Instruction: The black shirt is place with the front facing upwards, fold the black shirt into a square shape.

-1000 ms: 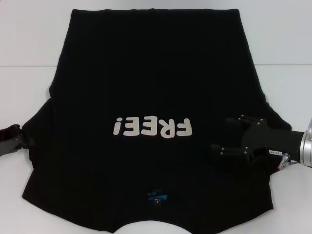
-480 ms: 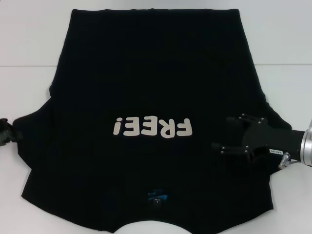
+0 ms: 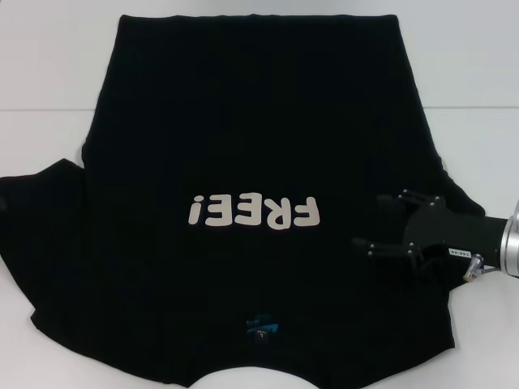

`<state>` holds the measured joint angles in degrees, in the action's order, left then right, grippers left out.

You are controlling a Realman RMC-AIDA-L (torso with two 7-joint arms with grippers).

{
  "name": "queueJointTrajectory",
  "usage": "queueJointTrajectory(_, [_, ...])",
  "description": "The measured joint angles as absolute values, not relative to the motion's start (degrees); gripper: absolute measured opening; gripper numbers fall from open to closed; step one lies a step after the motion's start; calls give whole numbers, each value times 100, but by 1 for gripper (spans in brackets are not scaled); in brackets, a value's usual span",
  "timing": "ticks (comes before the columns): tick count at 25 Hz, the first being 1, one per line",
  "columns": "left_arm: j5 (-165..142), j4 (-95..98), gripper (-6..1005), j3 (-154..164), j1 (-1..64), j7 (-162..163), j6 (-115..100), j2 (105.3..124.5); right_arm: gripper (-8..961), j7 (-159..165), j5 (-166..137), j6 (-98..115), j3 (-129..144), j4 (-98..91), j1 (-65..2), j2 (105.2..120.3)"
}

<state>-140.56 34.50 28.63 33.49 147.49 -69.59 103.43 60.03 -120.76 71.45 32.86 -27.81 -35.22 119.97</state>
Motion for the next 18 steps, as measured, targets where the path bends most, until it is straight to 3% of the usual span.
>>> queueJointTrajectory(18, [-14038, 3453, 28, 2435, 3187, 14680, -7133, 10384, 925, 6003, -12076, 7138, 3311, -2779, -3532, 11997])
